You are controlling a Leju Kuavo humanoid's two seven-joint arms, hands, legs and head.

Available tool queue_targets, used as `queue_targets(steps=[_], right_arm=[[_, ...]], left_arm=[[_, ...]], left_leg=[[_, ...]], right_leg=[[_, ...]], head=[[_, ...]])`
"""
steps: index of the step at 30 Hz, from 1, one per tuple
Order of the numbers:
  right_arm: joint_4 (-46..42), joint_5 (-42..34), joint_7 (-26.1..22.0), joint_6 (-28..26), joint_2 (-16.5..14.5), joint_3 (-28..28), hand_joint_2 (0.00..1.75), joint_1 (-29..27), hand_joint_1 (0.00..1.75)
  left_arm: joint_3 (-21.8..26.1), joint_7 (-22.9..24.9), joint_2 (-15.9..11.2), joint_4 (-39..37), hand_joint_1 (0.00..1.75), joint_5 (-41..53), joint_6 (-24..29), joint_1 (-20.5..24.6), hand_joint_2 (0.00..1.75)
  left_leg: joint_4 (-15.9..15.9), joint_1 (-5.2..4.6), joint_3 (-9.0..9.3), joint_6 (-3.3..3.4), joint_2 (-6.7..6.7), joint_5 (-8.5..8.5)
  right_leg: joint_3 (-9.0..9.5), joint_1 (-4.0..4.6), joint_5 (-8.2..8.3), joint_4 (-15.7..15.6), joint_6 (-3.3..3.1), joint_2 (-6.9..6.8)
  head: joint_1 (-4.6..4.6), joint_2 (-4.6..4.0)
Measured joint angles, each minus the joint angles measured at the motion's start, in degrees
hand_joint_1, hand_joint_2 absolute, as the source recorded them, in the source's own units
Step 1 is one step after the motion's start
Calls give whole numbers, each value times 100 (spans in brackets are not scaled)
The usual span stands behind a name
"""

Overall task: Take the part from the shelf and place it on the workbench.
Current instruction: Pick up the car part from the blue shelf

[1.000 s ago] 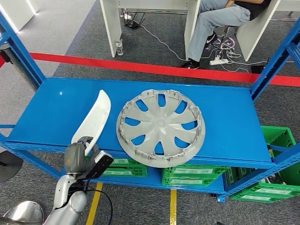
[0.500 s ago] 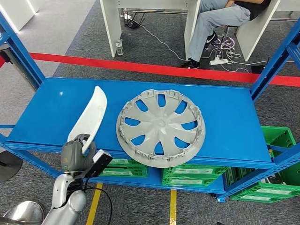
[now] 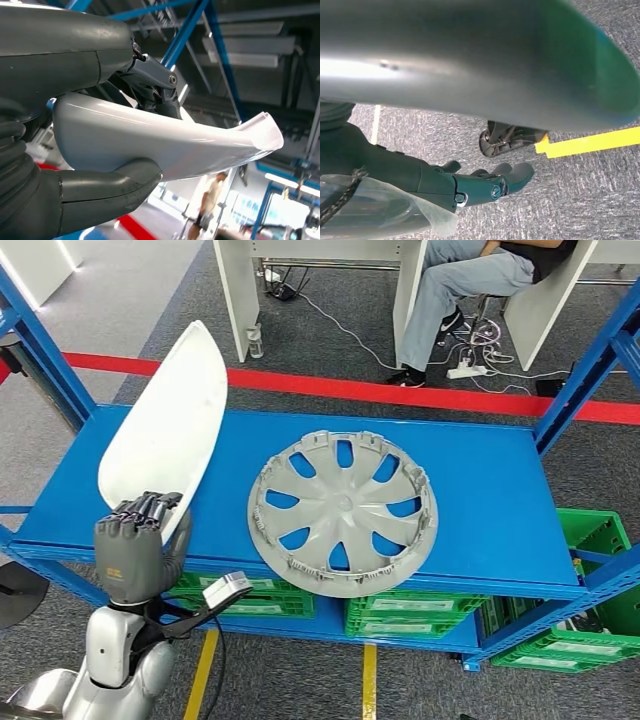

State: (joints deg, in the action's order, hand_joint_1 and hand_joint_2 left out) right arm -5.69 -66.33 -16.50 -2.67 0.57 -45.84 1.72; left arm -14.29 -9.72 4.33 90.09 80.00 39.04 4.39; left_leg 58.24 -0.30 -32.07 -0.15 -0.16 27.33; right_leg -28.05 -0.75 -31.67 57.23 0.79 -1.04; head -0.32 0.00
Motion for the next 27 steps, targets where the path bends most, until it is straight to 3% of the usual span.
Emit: queue_targets(steps=[11, 27], right_arm=[[-2, -76, -68, -187, -64, -81, 0, 13, 0], [-10, -163, -106, -239, -90, -195, 0, 24, 0]], left_arm=[[12, -145, 0, 612, 175, 188, 0, -142, 175], [205, -137, 72, 723, 175, 131, -2, -243, 175]], left_leg=[[0, 0, 0, 0, 0, 0], [0, 0, 0, 0, 0, 0]], right_leg=[[0, 0, 0, 0, 0, 0], [0, 0, 0, 0, 0, 0]], head=[[0, 0], [1, 0]])
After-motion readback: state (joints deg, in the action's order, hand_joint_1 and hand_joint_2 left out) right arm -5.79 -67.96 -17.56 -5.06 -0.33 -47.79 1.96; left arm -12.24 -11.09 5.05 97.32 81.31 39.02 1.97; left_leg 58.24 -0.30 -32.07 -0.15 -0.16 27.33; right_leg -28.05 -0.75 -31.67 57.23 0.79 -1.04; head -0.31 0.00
